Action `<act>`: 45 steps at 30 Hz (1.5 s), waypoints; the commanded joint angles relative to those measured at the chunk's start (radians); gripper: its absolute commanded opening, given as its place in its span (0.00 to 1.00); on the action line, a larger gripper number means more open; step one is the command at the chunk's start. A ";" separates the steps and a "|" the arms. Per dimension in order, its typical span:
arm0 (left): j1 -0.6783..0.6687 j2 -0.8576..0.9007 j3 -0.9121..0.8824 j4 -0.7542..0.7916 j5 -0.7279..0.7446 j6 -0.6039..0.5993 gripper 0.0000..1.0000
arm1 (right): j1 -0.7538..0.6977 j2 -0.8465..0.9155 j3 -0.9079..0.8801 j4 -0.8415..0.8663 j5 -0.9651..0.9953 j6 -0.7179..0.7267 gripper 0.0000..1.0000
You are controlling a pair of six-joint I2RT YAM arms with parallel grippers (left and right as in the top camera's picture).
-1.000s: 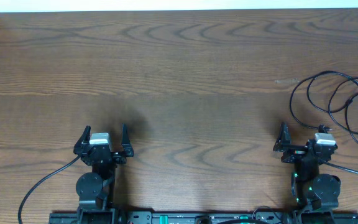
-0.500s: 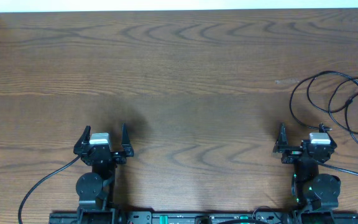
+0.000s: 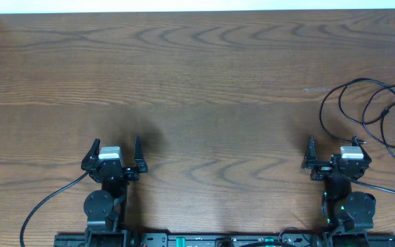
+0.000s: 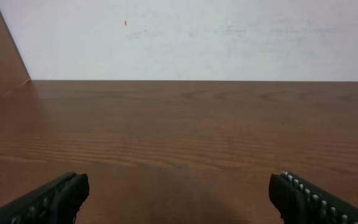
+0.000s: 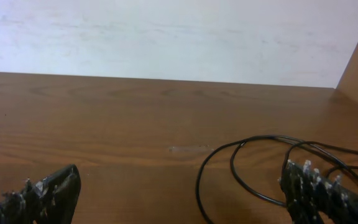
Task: Untangle cables
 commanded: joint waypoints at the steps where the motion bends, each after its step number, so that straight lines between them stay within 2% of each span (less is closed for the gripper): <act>1: 0.004 -0.006 -0.014 -0.048 -0.014 0.006 0.98 | -0.004 -0.006 -0.005 0.000 -0.009 -0.012 0.99; 45: 0.004 -0.006 -0.014 -0.047 -0.014 0.006 0.98 | -0.004 -0.006 -0.005 0.000 -0.009 -0.012 0.99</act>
